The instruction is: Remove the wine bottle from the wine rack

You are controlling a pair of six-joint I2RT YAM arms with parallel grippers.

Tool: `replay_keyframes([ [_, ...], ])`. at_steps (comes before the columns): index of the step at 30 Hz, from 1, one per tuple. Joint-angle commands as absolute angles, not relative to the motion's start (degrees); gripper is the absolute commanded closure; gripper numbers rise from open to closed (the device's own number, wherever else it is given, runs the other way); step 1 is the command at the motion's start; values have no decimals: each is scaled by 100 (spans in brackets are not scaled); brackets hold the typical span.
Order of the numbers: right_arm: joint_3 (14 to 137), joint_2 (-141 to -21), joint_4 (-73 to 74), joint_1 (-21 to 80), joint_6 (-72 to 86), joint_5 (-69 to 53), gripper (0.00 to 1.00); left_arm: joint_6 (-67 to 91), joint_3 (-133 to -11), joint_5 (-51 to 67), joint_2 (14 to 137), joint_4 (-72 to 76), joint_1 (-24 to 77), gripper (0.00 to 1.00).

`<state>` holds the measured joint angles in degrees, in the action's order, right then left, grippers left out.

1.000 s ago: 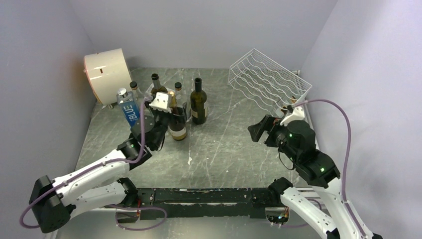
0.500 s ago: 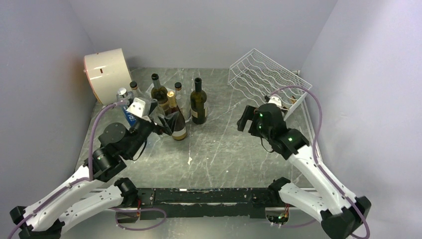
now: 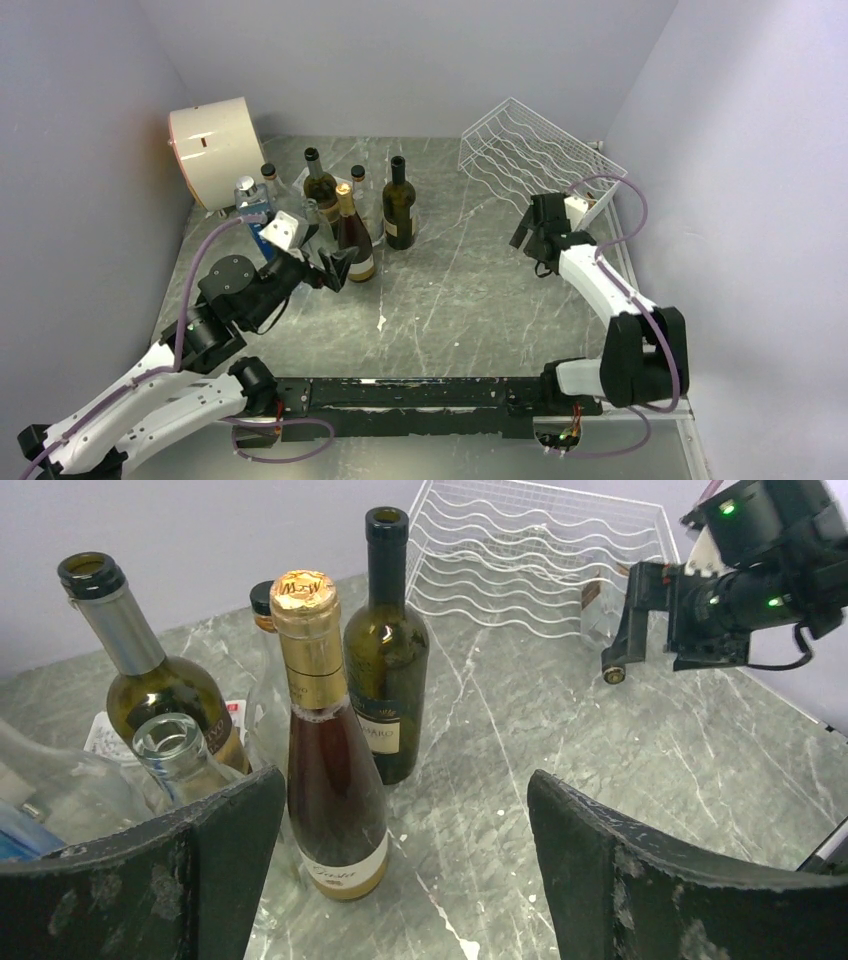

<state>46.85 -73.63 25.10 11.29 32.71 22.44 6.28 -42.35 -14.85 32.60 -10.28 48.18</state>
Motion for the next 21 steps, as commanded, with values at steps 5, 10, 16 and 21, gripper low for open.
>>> replay_keyframes([
  [5, 4511, -7953, 1557, 915, 3585, 2488, 0, 663, -4355, -1425, 2810, -1151, 4798, 7],
  [10, 4370, -8390, 1005, 859, 3807, 2506, 2, 707, -4374, -1371, 2831, -1208, 4790, 7],
  [16, 4511, -8939, 617, 844, 3878, 2419, 14, 739, -4404, -1385, 2954, -1283, 4793, 8],
  [21, 4432, -8999, 433, 838, 3991, 2603, 23, 755, -4421, -1422, 3025, -1324, 4794, 8],
])
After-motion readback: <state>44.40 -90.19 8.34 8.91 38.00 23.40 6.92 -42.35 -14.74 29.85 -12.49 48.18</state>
